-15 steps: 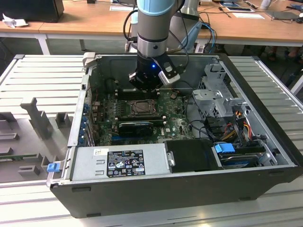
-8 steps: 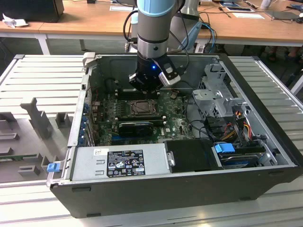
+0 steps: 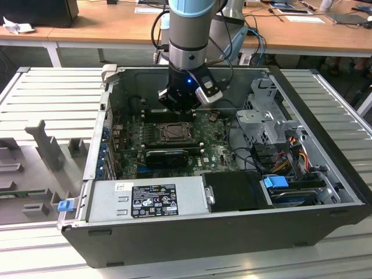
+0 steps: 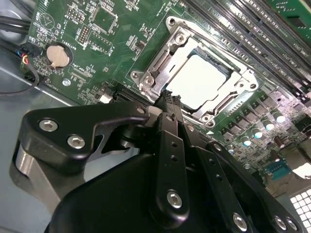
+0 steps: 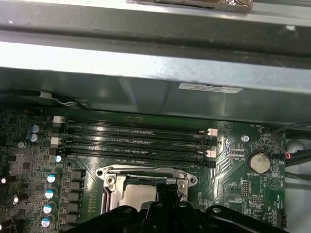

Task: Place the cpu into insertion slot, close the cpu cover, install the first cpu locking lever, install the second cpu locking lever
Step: 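Install the second cpu locking lever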

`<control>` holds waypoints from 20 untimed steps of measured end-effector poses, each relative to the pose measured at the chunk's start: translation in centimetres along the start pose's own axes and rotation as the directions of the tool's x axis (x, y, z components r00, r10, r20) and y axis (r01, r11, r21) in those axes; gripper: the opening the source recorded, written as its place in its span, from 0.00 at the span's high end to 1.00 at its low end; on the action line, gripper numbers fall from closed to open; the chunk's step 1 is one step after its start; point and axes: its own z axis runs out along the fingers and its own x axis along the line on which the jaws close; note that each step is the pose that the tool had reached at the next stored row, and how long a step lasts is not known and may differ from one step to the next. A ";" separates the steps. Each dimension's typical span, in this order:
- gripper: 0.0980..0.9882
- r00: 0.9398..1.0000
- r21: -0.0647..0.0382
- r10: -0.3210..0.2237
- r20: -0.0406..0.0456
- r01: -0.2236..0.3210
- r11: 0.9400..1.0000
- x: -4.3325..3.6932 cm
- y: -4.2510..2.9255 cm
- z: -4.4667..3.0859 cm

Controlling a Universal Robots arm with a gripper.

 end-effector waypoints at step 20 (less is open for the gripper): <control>0.99 1.000 0.000 0.000 0.000 0.000 1.000 0.12 -1.55 -0.98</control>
